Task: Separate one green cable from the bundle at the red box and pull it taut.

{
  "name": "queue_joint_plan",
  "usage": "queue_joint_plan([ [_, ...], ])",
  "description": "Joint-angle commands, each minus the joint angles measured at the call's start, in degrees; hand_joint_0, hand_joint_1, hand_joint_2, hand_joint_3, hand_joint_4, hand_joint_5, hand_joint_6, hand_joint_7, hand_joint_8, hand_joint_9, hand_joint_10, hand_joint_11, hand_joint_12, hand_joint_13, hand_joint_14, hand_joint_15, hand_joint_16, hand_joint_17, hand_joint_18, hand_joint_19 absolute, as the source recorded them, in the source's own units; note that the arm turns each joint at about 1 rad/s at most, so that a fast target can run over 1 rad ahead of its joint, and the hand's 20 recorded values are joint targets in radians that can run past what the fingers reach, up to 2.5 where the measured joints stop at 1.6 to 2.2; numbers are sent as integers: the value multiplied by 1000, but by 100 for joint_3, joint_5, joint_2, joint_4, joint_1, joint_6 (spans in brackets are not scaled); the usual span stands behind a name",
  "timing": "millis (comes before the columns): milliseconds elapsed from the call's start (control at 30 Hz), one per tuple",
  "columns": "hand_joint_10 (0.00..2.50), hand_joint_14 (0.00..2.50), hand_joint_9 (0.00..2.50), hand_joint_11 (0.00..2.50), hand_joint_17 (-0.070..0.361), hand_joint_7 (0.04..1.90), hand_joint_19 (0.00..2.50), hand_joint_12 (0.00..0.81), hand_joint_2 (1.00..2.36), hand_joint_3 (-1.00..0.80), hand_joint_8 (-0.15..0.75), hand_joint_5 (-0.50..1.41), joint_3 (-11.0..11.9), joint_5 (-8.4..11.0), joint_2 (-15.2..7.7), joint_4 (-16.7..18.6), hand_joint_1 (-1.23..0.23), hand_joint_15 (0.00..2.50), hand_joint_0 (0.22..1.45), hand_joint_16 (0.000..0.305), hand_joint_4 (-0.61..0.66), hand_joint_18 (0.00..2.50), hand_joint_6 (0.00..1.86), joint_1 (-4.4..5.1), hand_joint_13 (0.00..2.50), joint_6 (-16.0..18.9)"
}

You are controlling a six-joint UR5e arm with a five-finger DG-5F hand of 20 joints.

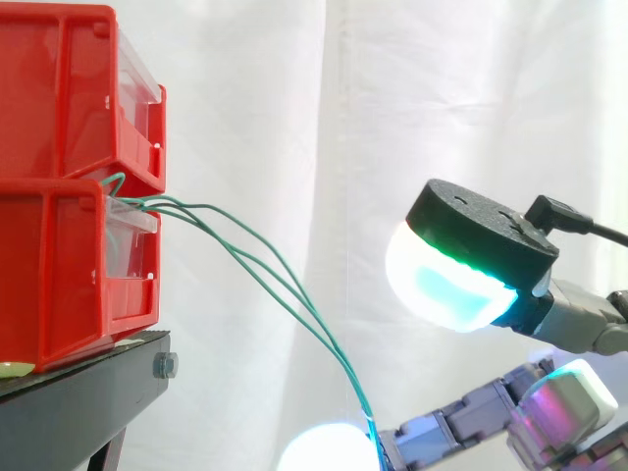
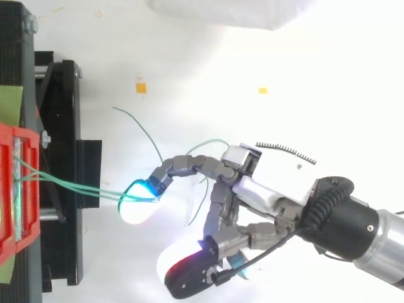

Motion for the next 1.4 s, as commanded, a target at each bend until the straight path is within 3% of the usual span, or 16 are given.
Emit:
queue_joint_plan([
  [0, 10, 18, 1820, 289, 205, 809, 286, 603, 1000, -500, 422, -35, 2, 32, -3, -204, -901, 525, 369, 91, 336, 2500, 503, 10, 2044, 276],
  [100, 11, 16, 1817, 295, 205, 806, 291, 609, 1000, -500, 418, -35, 2, 14, 6, -275, -898, 522, 370, 91, 338, 2500, 503, 10, 2048, 382],
  [233, 10, 18, 1820, 291, 205, 806, 290, 605, 1000, -500, 417, -35, 2, 14, -3, -538, -898, 521, 371, 91, 332, 2500, 503, 10, 2046, 768],
  [467, 10, 17, 1820, 284, 205, 805, 290, 606, 1000, -500, 416, -35, 178, 14, -3, -785, -892, 533, 372, 91, 335, 2500, 503, 45, 2046, 812],
  [933, 10, 19, 1830, 291, 207, 805, 283, 603, 1000, -500, 425, -35, 301, -30, 6, -1145, -888, 526, 370, 92, 332, 2500, 503, 45, 2049, 1050],
  [1067, 10, 18, 1833, 287, 205, 808, 291, 604, 1000, -500, 423, -35, 292, -144, 129, -1321, -880, 531, 372, 91, 333, 2500, 503, 45, 2046, 1085],
  [1367, 13, 17, 1834, 292, 206, 809, 284, 607, 1000, -500, 424, -34, 301, -171, 234, -1646, -881, 522, 372, 92, 334, 2500, 503, 45, 2046, 1085],
])
